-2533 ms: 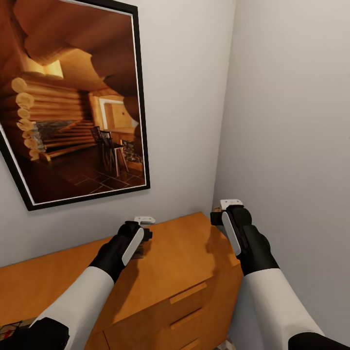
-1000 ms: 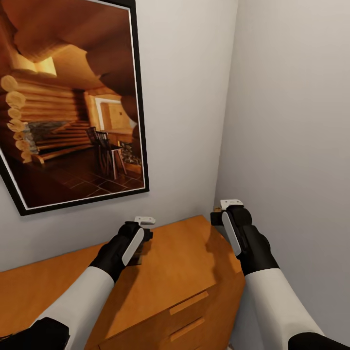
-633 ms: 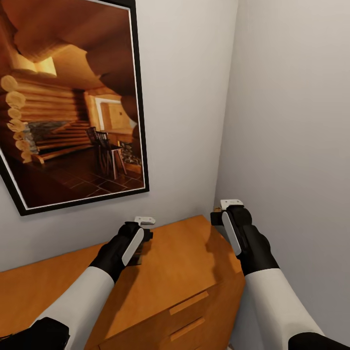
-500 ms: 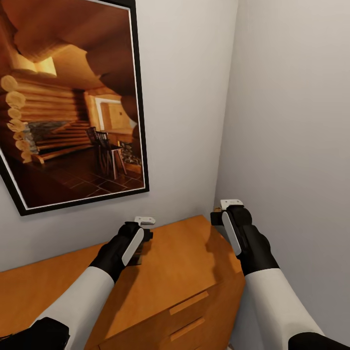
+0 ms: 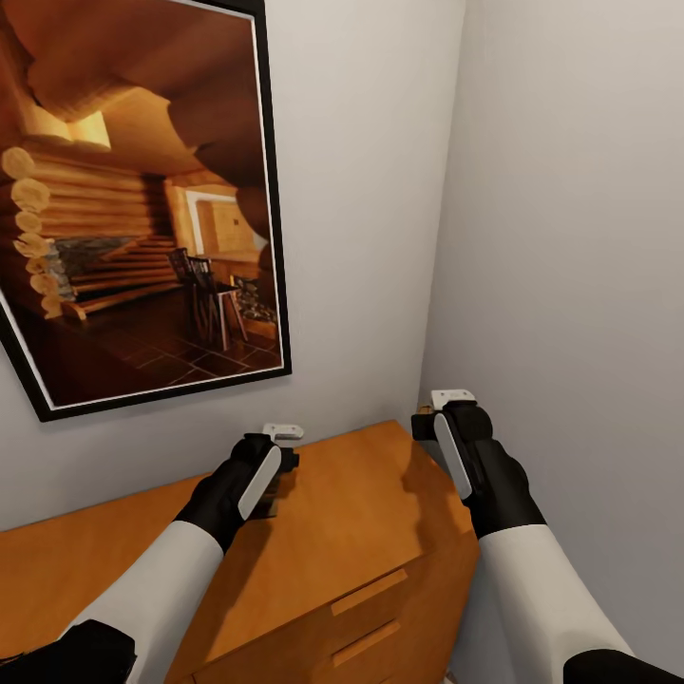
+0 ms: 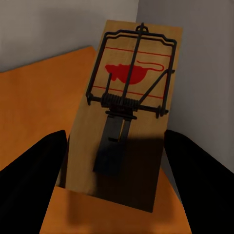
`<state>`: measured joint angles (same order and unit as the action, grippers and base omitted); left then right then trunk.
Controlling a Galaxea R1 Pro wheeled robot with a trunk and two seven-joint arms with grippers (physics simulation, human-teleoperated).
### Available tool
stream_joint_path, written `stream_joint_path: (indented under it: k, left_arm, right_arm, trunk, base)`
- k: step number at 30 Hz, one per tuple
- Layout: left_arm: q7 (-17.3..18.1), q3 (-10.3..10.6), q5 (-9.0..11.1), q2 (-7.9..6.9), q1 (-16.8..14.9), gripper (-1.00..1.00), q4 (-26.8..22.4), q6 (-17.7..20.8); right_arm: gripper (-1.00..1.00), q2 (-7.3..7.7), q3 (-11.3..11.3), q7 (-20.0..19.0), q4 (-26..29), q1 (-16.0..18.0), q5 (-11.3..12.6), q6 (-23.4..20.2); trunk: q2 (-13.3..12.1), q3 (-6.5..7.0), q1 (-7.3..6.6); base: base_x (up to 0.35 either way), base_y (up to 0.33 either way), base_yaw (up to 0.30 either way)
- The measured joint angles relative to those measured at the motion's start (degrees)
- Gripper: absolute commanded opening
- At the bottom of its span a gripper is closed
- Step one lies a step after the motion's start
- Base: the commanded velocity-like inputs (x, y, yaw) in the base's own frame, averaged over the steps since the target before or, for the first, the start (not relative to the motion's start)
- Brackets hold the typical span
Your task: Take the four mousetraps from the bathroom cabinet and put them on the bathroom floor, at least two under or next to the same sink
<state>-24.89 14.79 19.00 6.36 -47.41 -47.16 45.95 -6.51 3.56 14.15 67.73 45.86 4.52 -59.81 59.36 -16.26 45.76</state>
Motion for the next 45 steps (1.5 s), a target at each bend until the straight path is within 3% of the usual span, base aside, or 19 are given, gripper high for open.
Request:
stream_joint_path:
  k: [13,45]
  left_arm:
    - [0.0,0.1,-0.1,0.09,0.0,1.0,4.0,-1.5]
    - [0.1,-0.1,-0.1,0.09,0.0,1.0,4.2,-1.6]
  right_arm:
    - [-1.0,0.0,0.1,0.0,-0.2,0.0,0.0,0.0]
    - [-1.0,0.0,0.1,0.0,-0.2,0.0,0.0,0.0]
  trunk:
    - [0.0,0.0,0.0]
    - [0.0,0.0,0.0]
  base:
    - [0.0,0.0,0.0]
    - [0.0,0.0,0.0]
